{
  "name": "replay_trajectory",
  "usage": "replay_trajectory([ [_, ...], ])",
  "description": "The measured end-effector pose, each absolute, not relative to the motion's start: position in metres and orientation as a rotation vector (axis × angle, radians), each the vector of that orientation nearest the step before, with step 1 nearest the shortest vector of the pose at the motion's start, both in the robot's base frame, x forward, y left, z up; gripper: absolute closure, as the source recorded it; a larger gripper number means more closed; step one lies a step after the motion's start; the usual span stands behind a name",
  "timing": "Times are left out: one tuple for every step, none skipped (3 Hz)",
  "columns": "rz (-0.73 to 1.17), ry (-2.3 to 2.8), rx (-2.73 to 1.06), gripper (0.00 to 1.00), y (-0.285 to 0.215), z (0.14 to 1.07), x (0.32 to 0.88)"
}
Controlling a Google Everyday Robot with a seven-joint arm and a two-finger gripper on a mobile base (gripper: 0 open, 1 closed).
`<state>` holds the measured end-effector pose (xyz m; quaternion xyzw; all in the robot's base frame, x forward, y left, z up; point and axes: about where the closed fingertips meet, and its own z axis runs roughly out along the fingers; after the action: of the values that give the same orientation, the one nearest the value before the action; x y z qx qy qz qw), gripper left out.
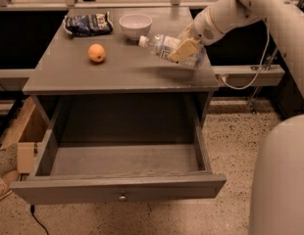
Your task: Pick blue plastic bottle from top drawer and place on counter
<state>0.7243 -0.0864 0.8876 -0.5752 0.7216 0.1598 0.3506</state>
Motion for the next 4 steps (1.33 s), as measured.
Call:
replay_trajectory([
  [0.464, 1.954, -1.449, 0.82, -0.08, 0.872, 0.743],
  [0.506, 1.99, -1.421, 0.59, -0.073, 0.856, 0.758],
  [0.524, 2.009, -1.404, 0.36, -0.071, 0.848, 0.766],
  [0.528, 2.009, -1.391, 0.13, -0.073, 0.85, 0.769],
])
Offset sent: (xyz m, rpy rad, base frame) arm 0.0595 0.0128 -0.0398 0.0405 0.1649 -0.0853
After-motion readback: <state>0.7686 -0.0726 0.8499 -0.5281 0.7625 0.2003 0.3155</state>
